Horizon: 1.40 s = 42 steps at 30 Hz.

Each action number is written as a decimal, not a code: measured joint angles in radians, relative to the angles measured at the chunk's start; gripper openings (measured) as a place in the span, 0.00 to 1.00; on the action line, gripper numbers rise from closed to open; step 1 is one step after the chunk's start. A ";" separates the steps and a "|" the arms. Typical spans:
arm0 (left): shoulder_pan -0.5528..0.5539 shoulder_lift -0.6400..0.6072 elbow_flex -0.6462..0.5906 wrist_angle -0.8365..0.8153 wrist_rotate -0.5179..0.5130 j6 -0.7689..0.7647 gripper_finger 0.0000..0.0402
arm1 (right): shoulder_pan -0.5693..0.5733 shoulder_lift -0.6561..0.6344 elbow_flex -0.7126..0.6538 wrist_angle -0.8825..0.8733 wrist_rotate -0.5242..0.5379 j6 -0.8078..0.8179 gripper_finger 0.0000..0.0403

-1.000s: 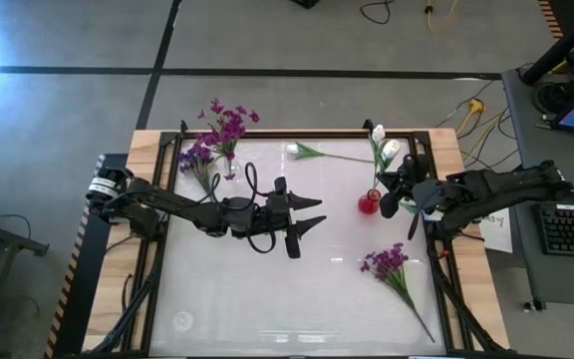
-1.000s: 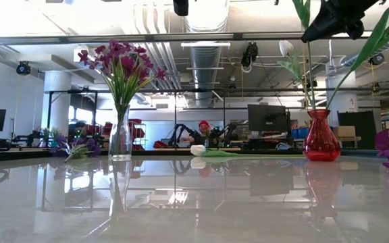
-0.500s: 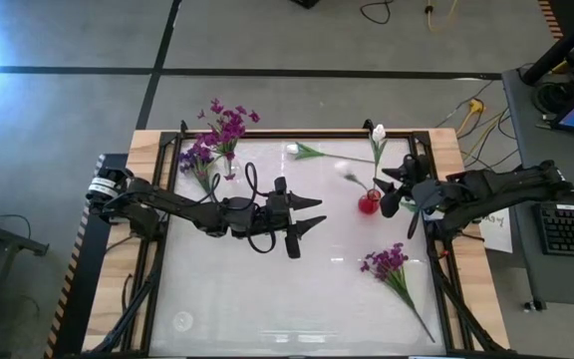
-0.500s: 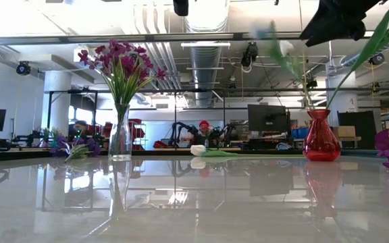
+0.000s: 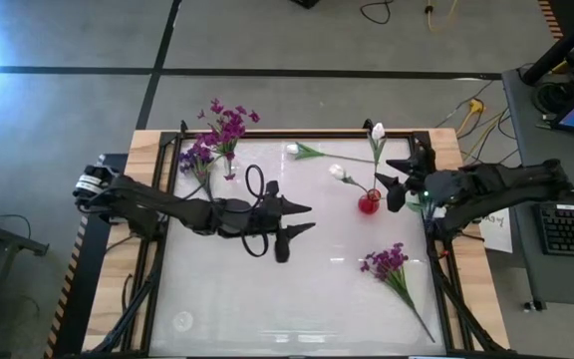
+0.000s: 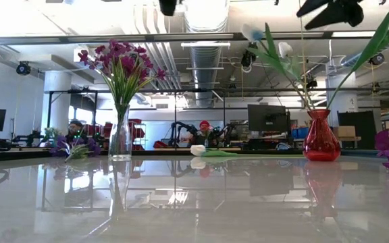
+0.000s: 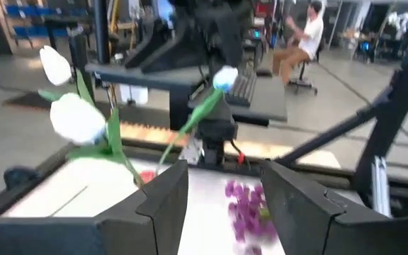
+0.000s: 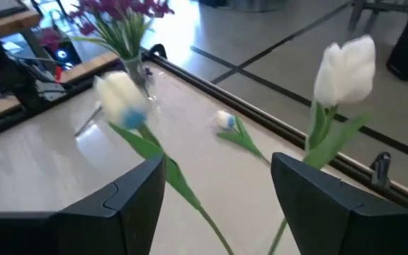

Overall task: Sort flowers into vase by color
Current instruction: Put the violet flower into the transparent vase

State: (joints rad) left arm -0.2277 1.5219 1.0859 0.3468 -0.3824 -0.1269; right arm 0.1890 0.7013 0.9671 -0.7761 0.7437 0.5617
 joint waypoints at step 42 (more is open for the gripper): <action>-0.162 -0.133 -0.002 -1.380 -0.159 -1.017 0.42 | 0.000 0.296 0.571 -0.587 -0.281 0.097 0.58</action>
State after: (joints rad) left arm -0.3901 1.3888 1.0840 -1.0333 -0.5419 -1.1442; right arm 0.1894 0.9978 1.5382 -1.3627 0.4625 0.6591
